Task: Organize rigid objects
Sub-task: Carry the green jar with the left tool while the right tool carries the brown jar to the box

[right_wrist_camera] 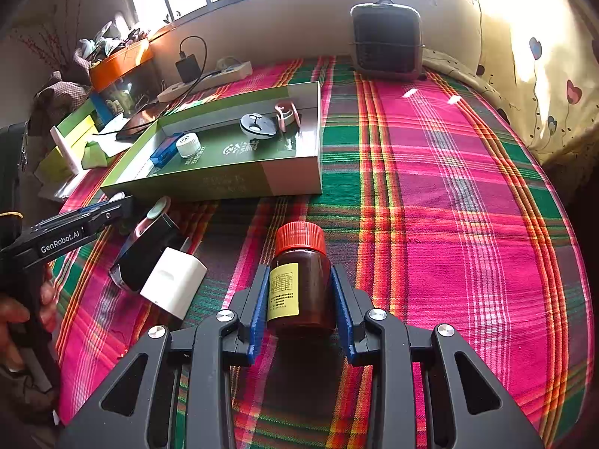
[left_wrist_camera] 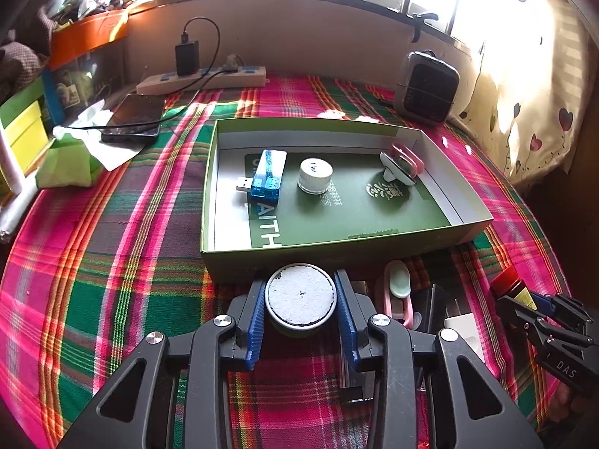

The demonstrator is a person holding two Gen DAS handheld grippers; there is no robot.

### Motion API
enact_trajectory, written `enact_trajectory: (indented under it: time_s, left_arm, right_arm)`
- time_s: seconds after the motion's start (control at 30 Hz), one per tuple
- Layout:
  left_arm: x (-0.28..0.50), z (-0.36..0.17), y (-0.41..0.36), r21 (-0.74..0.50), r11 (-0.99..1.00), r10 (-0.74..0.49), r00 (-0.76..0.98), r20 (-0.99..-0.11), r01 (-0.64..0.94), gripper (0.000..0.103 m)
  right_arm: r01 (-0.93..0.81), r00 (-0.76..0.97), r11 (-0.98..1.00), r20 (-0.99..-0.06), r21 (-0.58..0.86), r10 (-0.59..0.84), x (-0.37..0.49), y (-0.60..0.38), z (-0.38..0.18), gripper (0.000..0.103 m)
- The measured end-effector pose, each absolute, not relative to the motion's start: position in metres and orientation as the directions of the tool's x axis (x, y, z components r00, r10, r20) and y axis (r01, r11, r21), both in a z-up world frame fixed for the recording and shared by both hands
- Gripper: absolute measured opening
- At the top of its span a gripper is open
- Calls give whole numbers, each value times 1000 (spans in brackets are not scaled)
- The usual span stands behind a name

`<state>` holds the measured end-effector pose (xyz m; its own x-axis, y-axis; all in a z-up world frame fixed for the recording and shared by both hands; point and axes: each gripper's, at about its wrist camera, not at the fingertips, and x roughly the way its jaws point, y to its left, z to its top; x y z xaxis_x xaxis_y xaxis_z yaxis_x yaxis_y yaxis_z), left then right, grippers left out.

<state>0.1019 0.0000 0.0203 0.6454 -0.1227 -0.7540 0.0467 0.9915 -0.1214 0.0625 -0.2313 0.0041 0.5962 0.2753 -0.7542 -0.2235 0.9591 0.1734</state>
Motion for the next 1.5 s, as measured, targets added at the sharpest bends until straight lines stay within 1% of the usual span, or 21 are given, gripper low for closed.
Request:
enact_trajectory:
  time_s: [0.63,1.0,1.5]
  left_arm:
    - [96,26,1,-128,990,-131,657,-742,53,33]
    - [87,33,6,-151,987,-153,669,-728,60,33]
    - [82,60,13,-161,983,-176,701,-691,88,33]
  right_arm:
    - [-221,599,960,-752,174,274,62,-232,4,33]
    - [-238,617,957,-736,163,279,56,-229,10,33]
    - [-268,651,952,-701,148,292,55,-223,33,33]
